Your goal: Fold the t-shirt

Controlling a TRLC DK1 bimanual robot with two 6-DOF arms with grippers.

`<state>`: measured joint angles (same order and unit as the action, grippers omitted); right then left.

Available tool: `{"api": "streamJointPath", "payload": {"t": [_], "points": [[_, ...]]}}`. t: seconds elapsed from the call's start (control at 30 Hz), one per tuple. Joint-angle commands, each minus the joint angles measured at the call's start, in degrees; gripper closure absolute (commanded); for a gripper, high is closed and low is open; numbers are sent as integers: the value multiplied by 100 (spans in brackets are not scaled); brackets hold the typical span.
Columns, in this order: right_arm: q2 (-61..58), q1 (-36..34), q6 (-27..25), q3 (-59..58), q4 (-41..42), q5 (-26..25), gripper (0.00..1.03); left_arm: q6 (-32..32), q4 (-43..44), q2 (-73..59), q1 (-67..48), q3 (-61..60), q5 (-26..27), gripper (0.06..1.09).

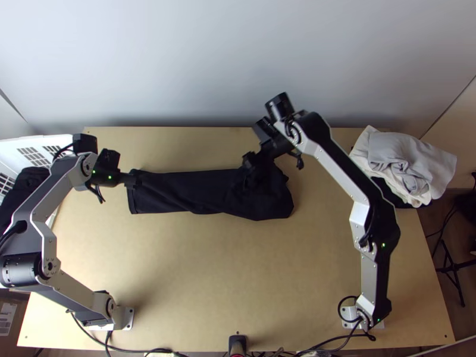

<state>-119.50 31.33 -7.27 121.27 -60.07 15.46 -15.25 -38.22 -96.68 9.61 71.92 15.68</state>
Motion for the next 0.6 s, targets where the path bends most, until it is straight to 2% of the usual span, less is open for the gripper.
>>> {"api": "streamJointPath", "payload": {"t": [0.0, 0.37, 0.43, 0.5, 0.57], "points": [[296, 532, -20, -499, -31, 18, 6, 4, 16, -96, -11, -310, -13, 19], [287, 892, -55, -842, -31, 18, 6, 127, 113, -553, -205, -240, -57, 20], [287, 892, -55, -851, -31, 18, 6, 171, 95, -641, -266, -222, -57, 25], [278, 892, -64, -851, -31, 18, 6, 206, 69, -738, -328, -196, -57, 25], [261, 883, -64, -860, -31, 18, 6, 250, 60, -808, -372, -170, -48, 33]]}}
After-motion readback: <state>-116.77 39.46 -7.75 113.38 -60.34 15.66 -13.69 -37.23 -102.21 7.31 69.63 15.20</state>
